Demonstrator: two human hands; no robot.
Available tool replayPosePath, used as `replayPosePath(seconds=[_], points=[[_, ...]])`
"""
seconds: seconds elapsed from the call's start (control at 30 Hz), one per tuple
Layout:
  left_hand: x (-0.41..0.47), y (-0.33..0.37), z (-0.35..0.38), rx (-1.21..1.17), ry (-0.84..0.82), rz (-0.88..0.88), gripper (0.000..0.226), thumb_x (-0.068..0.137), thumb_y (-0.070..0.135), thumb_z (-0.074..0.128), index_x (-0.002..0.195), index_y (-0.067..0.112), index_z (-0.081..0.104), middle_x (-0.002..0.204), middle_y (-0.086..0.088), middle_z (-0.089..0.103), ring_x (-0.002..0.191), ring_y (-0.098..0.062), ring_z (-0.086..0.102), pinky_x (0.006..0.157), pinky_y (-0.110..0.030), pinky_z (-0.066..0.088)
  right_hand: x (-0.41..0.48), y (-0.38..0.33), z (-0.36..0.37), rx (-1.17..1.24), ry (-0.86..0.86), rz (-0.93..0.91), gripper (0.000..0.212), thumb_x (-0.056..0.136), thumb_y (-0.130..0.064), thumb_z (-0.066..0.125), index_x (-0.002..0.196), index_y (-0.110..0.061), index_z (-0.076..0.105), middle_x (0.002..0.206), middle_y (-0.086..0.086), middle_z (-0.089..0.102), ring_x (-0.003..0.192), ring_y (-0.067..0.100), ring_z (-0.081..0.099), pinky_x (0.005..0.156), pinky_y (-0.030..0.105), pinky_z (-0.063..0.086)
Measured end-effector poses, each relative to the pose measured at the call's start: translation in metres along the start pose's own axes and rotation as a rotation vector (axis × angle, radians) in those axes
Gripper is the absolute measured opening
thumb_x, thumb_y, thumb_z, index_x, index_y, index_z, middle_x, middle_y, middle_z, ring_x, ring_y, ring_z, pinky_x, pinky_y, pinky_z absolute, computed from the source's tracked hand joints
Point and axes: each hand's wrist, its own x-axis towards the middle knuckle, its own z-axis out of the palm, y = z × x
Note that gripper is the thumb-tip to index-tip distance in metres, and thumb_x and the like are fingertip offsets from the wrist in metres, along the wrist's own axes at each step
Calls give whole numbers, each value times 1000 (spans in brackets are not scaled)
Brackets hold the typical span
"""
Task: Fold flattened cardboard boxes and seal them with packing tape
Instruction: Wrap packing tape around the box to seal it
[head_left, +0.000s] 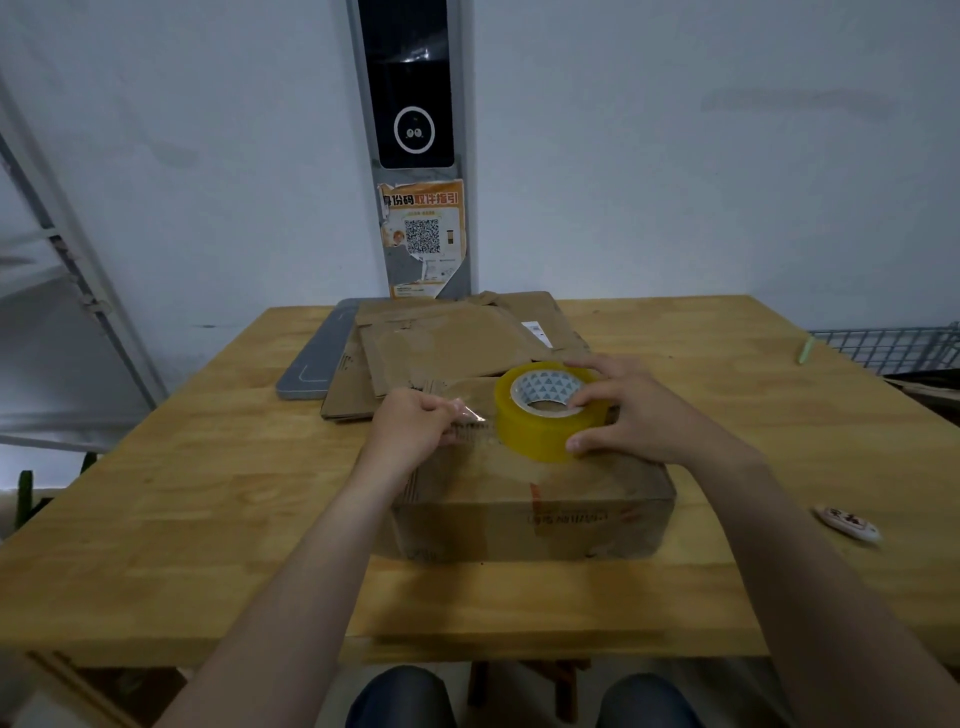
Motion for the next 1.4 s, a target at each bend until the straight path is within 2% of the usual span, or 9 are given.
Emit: replayPosePath(seconds=[0.17, 0.27, 0.53, 0.67, 0.83, 0.93, 1.0, 1.07, 1.4], points=[[1, 8, -3, -103, -29, -65, 9, 93, 20, 75, 87, 13, 80, 106, -5, 75, 96, -17, 71, 78, -32, 64, 7, -14, -10, 229, 193, -93, 19, 79, -53, 78, 92, -39, 75, 112, -23, 70, 122, 11, 49, 104, 40, 43], [-1, 13, -4, -190, -51, -104, 9, 90, 17, 77, 94, 9, 80, 105, -6, 74, 102, -22, 68, 73, -29, 64, 12, -33, -21, 430, 246, -32, 37, 80, -65, 71, 86, -29, 77, 92, -4, 74, 93, 18, 67, 82, 37, 50], [2, 7, -4, -174, -63, -116, 16, 94, 21, 74, 83, 10, 80, 102, -7, 76, 104, -23, 70, 82, -35, 63, 35, -51, -25, 631, 260, 156, 27, 80, -44, 83, 85, -18, 78, 93, -1, 77, 89, 19, 72, 84, 43, 60], [-1, 7, 1, -75, -32, -81, 21, 97, 25, 70, 80, 15, 77, 100, -4, 74, 100, -18, 70, 84, -33, 63, 42, -34, -11, 845, 522, 173, 20, 77, -28, 88, 87, -20, 72, 95, -1, 78, 93, 17, 73, 84, 43, 60], [0, 7, 2, -62, -13, -101, 19, 98, 24, 68, 85, 13, 76, 105, -4, 73, 100, -18, 70, 80, -29, 63, 34, -29, 7, 742, 632, 8, 28, 94, -2, 63, 89, -26, 76, 102, -8, 77, 104, 10, 69, 97, 42, 56], [-2, 9, 2, -76, 2, -108, 20, 99, 21, 67, 82, 13, 75, 106, -5, 71, 101, -20, 69, 76, -27, 62, 26, -18, 10, 704, 516, -27, 21, 99, -19, 64, 108, -35, 75, 123, -13, 70, 120, 9, 61, 105, 44, 51], [0, 8, 2, -88, 17, -121, 20, 100, 19, 66, 85, 10, 75, 106, -7, 71, 101, -21, 69, 77, -29, 62, 19, -11, 14, 644, 335, -22, 45, 89, -38, 76, 130, -50, 61, 142, -12, 56, 130, 16, 54, 103, 46, 52], [1, 9, 3, -117, 30, -139, 21, 101, 17, 64, 87, 5, 74, 106, -10, 71, 101, -23, 69, 79, -32, 63, 17, -7, 20, 567, 287, -21, 69, 87, -26, 80, 141, -55, 47, 152, -13, 44, 133, 16, 50, 103, 44, 53], [3, 13, -2, -178, 3, -156, 16, 103, 12, 57, 96, 0, 64, 107, -14, 71, 106, -24, 67, 86, -39, 63, 22, -12, -8, 303, 430, -83, 75, 87, 2, 64, 137, -53, 51, 132, 2, 57, 119, 18, 52, 94, 30, 47]])
